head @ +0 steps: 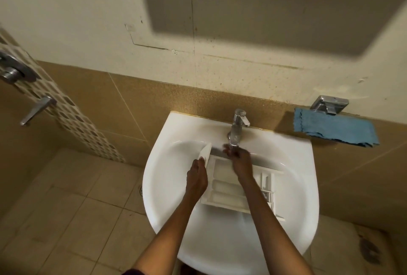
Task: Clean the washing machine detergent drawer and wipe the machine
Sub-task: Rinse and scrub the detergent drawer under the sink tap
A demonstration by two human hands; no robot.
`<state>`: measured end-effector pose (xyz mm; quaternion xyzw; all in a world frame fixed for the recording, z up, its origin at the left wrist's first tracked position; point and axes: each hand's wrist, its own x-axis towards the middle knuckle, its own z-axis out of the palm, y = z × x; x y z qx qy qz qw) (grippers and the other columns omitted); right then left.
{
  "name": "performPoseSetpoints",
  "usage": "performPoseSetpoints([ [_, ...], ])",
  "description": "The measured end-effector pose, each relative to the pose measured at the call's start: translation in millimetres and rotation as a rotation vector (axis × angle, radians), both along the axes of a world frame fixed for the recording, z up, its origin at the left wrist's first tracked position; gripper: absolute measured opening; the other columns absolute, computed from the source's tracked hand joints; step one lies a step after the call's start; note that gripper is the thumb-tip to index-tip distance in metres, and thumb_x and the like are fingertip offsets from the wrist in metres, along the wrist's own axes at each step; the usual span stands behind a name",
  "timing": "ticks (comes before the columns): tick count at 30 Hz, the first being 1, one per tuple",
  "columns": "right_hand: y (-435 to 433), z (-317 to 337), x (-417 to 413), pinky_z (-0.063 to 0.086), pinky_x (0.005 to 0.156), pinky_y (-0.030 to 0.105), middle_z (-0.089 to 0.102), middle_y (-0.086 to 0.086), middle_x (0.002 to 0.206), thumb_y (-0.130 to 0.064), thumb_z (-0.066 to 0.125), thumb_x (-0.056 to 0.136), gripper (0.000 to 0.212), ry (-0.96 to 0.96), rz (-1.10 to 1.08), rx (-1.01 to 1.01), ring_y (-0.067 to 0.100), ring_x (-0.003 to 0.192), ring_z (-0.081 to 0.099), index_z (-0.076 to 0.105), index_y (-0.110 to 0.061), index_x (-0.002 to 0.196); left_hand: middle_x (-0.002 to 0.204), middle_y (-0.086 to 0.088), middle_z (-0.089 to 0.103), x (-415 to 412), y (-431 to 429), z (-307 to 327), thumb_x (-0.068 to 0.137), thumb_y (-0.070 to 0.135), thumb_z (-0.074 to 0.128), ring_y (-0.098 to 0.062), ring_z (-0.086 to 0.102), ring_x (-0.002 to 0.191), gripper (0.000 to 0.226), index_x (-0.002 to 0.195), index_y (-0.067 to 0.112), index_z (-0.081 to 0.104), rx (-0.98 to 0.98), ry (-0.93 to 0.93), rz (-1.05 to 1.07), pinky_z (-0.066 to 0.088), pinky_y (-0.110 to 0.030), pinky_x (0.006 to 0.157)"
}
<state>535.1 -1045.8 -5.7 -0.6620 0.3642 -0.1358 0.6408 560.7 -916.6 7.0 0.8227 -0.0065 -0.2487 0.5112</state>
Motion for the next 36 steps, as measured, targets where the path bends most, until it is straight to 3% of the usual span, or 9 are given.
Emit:
performPoseSetpoints([
  [4, -17.9, 17.1, -6.7, 0.054, 0.048, 0.023, 0.064, 0.018, 0.077, 0.002, 0.033, 0.098, 0.025, -0.291, -0.434, 1.025, 0.024, 0.074, 0.058, 0.056, 0.004, 0.09, 0.111, -0.013, 0.057, -1.2, 0.9, -0.8, 0.102, 0.035, 0.021, -0.023, 0.048, 0.093, 0.044, 0.117, 0.006, 0.051, -0.006, -0.001, -0.014, 0.033, -0.028, 0.082],
  [8, -11.5, 23.1, 2.1, 0.049, 0.048, 0.025, 0.06, 0.016, 0.06, 0.009, 0.034, 0.085, 0.019, -0.216, -0.361, 1.079, 0.021, 0.066, 0.047, 0.052, 0.003, 0.084, 0.108, -0.013, 0.057, -0.1, 1.3, -3.0, 0.102, 0.036, 0.022, -0.023, 0.05, 0.092, 0.043, 0.115, 0.006, 0.051, -0.013, 0.005, -0.009, 0.034, -0.029, 0.081],
  [12, -4.6, 31.2, 8.7, 0.02, 0.055, 0.021, 0.045, 0.007, 0.045, 0.007, 0.031, 0.069, 0.018, -0.213, -0.201, 1.056, 0.015, 0.057, 0.029, 0.042, -0.005, 0.074, 0.106, -0.013, 0.056, 0.7, 0.3, -3.9, 0.102, 0.033, 0.023, -0.025, 0.049, 0.093, 0.042, 0.114, 0.005, 0.052, -0.001, 0.005, 0.0, 0.033, -0.029, 0.081],
  [15, 3.1, 30.6, 3.9, 0.027, 0.052, 0.018, 0.045, 0.004, 0.047, 0.005, 0.033, 0.067, 0.016, -0.151, -0.105, 1.085, 0.013, 0.056, 0.033, 0.04, -0.008, 0.07, 0.103, -0.016, 0.057, 1.2, -0.1, -3.3, 0.102, 0.03, 0.024, -0.026, 0.05, 0.09, 0.04, 0.109, 0.003, 0.052, 0.001, 0.013, 0.005, 0.034, -0.029, 0.079],
  [20, 7.2, 51.4, -15.3, 0.052, 0.062, 0.025, 0.061, 0.014, 0.069, 0.006, 0.03, 0.095, 0.031, 0.282, 0.426, 0.484, 0.022, 0.063, 0.061, 0.06, 0.006, 0.086, 0.105, -0.013, 0.057, 0.4, 2.6, -2.6, 0.102, 0.026, 0.022, -0.023, 0.046, 0.089, 0.038, 0.107, 0.003, 0.051, 0.004, -0.017, -0.008, 0.029, -0.026, 0.077],
  [24, -6.7, 53.2, -13.6, 0.053, 0.063, 0.022, 0.06, 0.021, 0.084, 0.006, 0.034, 0.096, 0.03, 0.411, 0.398, 0.109, 0.02, 0.065, 0.057, 0.057, 0.019, 0.111, 0.108, -0.017, 0.057, 0.3, 2.3, -4.0, 0.102, 0.029, 0.021, -0.026, 0.048, 0.091, 0.04, 0.107, 0.003, 0.051, -0.005, -0.003, -0.006, 0.031, -0.029, 0.078],
  [30, 35.5, 26.5, -19.9, 0.043, 0.082, 0.029, 0.063, 0.008, 0.113, -0.031, 0.076, 0.074, 0.043, 0.59, 0.748, -0.517, 0.023, 0.102, 0.057, 0.06, -0.011, 0.108, 0.111, -0.019, 0.057, 1.6, 0.0, -3.7, 0.101, 0.026, 0.022, -0.026, 0.047, 0.092, 0.036, 0.1, 0.005, 0.052, 0.013, 0.015, 0.02, 0.033, -0.031, 0.08],
  [33, 39.4, 6.1, -27.1, 0.041, 0.079, 0.031, 0.058, 0.0, 0.103, -0.05, 0.085, 0.053, 0.063, 0.524, 0.662, -0.641, 0.021, 0.097, 0.055, 0.049, -0.019, 0.095, 0.113, -0.018, 0.057, 1.3, -0.2, -1.8, 0.101, 0.027, 0.022, -0.024, 0.047, 0.093, 0.039, 0.107, 0.002, 0.052, 0.018, 0.025, 0.026, 0.034, -0.03, 0.082],
  [36, 26.5, -2.6, -33.5, 0.039, 0.07, 0.026, 0.055, -0.004, 0.091, -0.045, 0.088, 0.049, 0.061, 0.413, 0.616, -0.49, 0.015, 0.082, 0.051, 0.047, -0.022, 0.088, 0.113, -0.02, 0.056, -0.3, 0.9, 0.0, 0.102, 0.026, 0.021, -0.023, 0.046, 0.091, 0.041, 0.112, 0.0, 0.05, 0.012, 0.016, 0.005, 0.033, -0.03, 0.081],
])
